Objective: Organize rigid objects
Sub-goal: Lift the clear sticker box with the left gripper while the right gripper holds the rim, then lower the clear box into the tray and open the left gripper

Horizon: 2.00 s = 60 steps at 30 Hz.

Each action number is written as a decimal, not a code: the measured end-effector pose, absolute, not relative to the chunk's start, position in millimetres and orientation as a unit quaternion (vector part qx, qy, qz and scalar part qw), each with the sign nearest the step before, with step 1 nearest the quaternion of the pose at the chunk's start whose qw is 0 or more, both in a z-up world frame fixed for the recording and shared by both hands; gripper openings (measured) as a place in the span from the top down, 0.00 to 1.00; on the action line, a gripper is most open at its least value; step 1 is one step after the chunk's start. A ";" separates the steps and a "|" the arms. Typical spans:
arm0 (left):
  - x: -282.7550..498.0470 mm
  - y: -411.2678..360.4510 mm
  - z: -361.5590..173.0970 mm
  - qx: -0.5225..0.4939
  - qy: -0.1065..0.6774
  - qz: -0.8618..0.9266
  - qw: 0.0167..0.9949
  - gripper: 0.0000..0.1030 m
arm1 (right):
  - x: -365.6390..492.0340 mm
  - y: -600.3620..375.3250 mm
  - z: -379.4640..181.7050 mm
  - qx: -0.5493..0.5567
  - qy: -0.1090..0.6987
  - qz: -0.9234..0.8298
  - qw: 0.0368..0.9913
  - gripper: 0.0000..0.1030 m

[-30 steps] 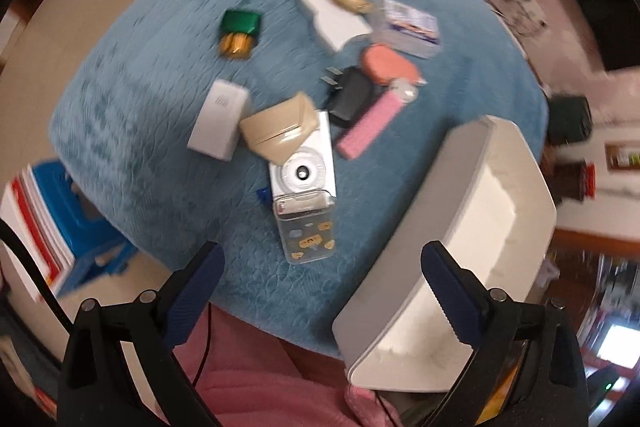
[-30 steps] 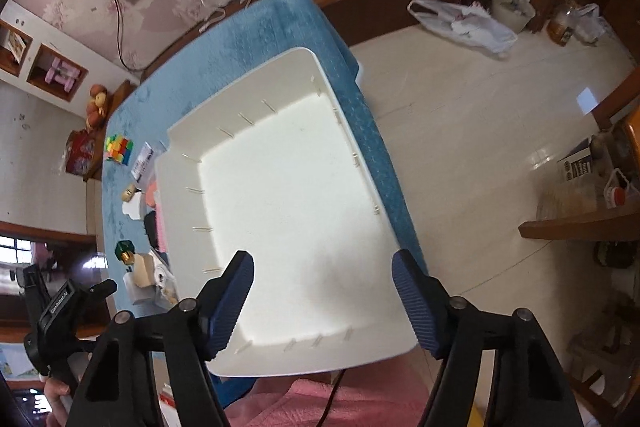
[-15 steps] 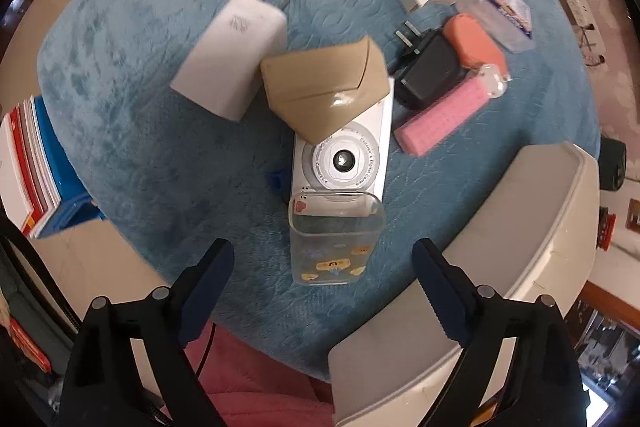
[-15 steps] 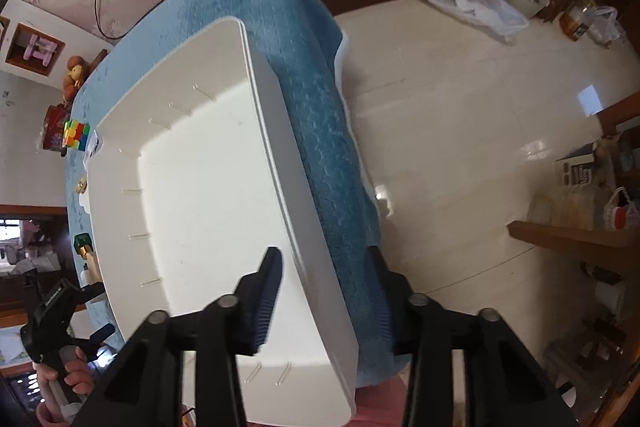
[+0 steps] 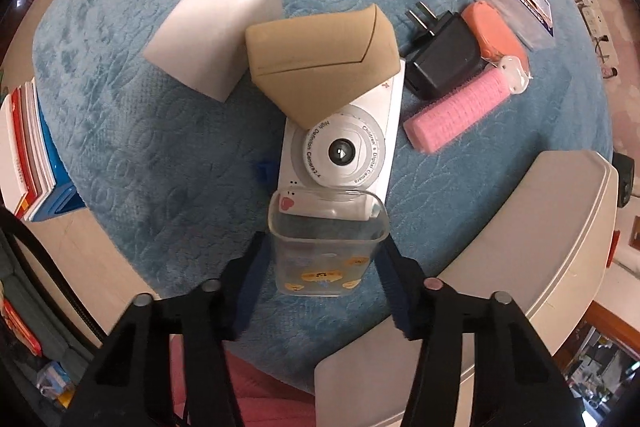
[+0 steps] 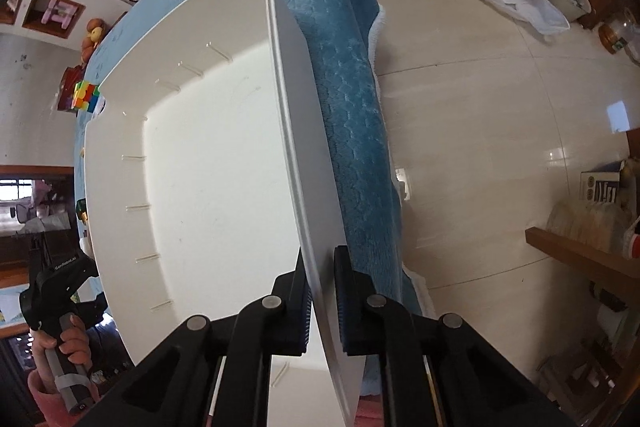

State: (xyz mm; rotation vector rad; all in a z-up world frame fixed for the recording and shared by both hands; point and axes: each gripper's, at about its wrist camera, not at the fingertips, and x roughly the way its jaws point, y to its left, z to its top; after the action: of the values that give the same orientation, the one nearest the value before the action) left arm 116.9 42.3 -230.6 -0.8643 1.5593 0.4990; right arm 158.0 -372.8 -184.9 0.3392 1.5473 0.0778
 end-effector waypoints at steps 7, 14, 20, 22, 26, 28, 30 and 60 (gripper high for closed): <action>115.5 49.2 -223.1 -0.376 0.665 0.214 0.608 0.47 | 162.7 -364.5 -183.3 0.130 0.687 0.044 0.714 0.90; 117.7 63.3 -202.4 -0.366 0.658 0.215 0.622 0.47 | 172.1 -338.8 -184.3 0.119 0.686 0.073 0.715 0.90; 118.7 73.5 -173.4 -0.347 0.654 0.206 0.640 0.47 | 166.6 -317.0 -185.9 0.110 0.693 0.093 0.706 0.90; 119.1 76.2 -157.5 -0.338 0.649 0.202 0.651 0.47 | 163.0 -313.4 -186.7 0.109 0.694 0.096 0.705 0.90; 122.8 74.3 -124.6 -0.315 0.637 0.187 0.678 0.47 | 156.6 -310.8 -187.8 0.120 0.694 0.093 0.704 0.90; 125.8 69.0 -109.9 -0.298 0.630 0.176 0.695 0.47 | 155.4 -309.0 -187.8 0.118 0.693 0.092 0.705 0.90; 132.4 59.9 -102.5 -0.285 0.625 0.162 0.708 0.47 | 153.8 -307.0 -187.5 0.118 0.692 0.088 0.707 0.90; 130.6 -94.7 -95.3 -0.143 0.673 -0.038 0.725 0.25 | 135.0 -327.2 -192.7 0.172 0.670 0.049 0.721 0.92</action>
State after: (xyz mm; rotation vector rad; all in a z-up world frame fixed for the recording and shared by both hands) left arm 130.6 -94.7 -95.3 -0.3153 1.4854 -0.0835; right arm 135.0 -327.2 -192.7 0.3806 1.4803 0.1081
